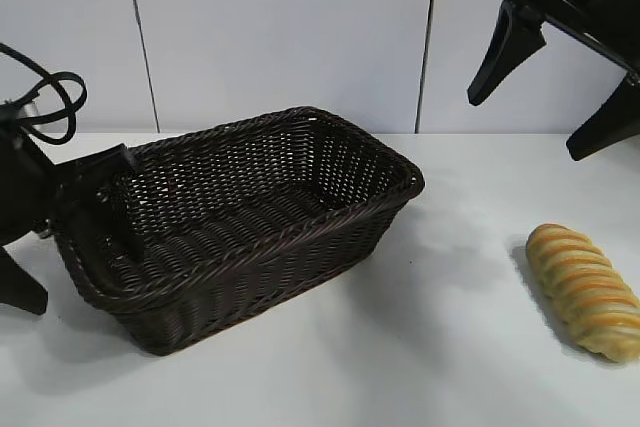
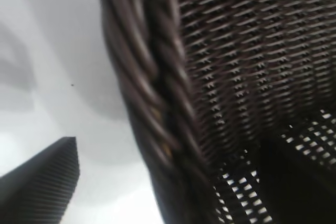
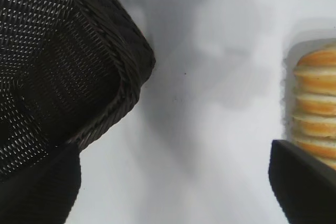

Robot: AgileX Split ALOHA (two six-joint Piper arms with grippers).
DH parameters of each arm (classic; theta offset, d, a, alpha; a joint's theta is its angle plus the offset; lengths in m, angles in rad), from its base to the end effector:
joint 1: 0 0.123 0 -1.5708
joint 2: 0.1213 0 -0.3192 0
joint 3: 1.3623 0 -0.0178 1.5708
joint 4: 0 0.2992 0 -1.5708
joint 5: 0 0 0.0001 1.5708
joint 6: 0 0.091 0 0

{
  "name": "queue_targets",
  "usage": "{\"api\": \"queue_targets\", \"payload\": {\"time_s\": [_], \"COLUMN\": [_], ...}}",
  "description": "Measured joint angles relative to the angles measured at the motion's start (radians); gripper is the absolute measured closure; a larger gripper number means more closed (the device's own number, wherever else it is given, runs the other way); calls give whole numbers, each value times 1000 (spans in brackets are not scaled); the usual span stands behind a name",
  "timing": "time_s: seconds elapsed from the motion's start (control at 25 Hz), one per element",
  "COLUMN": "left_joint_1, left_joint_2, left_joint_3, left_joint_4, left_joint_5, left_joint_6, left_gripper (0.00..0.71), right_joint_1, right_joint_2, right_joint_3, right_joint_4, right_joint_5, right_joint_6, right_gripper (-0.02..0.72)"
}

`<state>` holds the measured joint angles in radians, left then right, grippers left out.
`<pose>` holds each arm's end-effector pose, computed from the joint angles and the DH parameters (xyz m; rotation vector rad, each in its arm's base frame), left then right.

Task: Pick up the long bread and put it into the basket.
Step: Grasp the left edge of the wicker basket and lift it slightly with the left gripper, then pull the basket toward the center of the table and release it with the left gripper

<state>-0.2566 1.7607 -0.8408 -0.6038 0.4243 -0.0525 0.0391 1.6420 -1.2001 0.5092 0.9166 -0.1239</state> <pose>0.3284 -0.1082 0.1354 -0.4411 2.8117 -0.5377 0.3761 0.0500 0.2707 0.1245 2.7630 0.6141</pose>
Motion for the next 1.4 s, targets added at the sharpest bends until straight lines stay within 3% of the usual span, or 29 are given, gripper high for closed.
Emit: {"api": "queue_targets", "payload": {"time_s": [0.32, 0.72, 0.96, 1.4], "left_joint_1": [0, 0, -1, -3], "left_joint_2": [4, 7, 115, 267], "left_joint_3": [-61, -373, -516, -543], "left_joint_4": [39, 70, 114, 171], "left_joint_5": [79, 329, 430, 409], "left_joint_6": [11, 96, 113, 129], "left_gripper": [613, 613, 613, 613], "right_joint_1": [0, 0, 0, 0], "right_joint_2": [0, 0, 0, 0], "right_joint_3": [0, 0, 0, 0], "right_joint_4": [0, 0, 2, 4], "right_joint_5": [0, 0, 0, 0], "right_joint_6": [0, 0, 0, 0], "right_gripper": [9, 9, 9, 9]}}
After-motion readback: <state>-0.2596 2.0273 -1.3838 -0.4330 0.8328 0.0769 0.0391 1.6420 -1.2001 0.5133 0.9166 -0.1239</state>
